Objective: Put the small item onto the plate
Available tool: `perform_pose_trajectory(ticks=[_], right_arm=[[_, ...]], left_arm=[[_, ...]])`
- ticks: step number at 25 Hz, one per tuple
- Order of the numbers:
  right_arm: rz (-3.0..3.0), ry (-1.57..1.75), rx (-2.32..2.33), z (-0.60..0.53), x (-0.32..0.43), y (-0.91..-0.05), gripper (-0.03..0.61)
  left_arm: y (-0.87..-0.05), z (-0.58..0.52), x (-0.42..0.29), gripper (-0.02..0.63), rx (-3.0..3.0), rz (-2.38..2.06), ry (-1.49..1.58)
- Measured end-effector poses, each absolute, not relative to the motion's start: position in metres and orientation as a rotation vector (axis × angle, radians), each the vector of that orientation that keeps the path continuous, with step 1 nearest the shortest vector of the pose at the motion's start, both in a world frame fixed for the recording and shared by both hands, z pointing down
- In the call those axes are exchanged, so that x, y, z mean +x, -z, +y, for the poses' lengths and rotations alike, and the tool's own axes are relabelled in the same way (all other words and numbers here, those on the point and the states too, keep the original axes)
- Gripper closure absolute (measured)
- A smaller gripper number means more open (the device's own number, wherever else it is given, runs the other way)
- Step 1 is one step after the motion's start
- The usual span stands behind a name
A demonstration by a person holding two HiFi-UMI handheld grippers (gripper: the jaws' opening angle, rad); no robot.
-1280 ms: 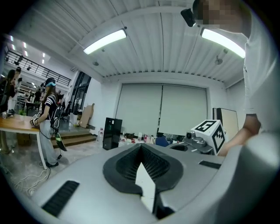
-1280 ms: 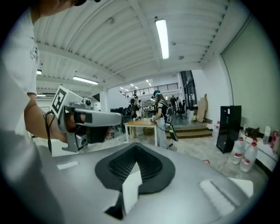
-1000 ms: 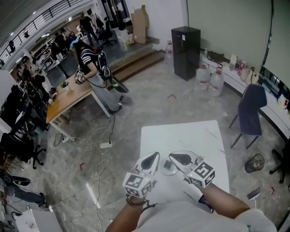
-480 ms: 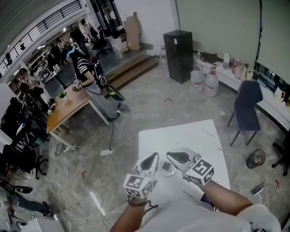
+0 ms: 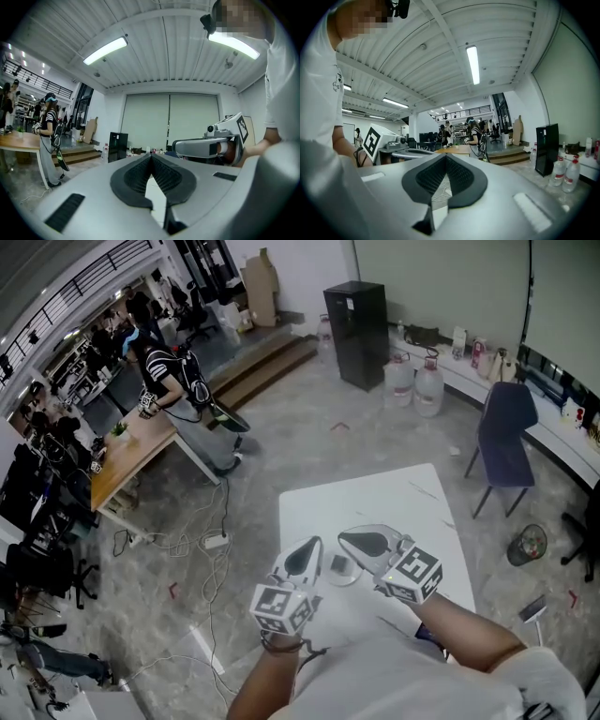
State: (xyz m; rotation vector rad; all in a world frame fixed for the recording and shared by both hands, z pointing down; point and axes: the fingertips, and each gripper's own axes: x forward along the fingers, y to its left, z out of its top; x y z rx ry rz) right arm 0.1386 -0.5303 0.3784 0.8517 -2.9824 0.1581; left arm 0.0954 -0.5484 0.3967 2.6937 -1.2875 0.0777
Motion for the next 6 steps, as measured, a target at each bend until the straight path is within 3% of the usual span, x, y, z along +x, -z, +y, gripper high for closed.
perform_pose_trajectory(ticks=[6], right_arm=[[-2.989, -0.153, 0.854, -0.5343, 0.139, -0.3739, 0.577]], left_arm=[[-0.3976, -0.553, 0.0976, 0.607, 2.685, -1.287, -0.08]])
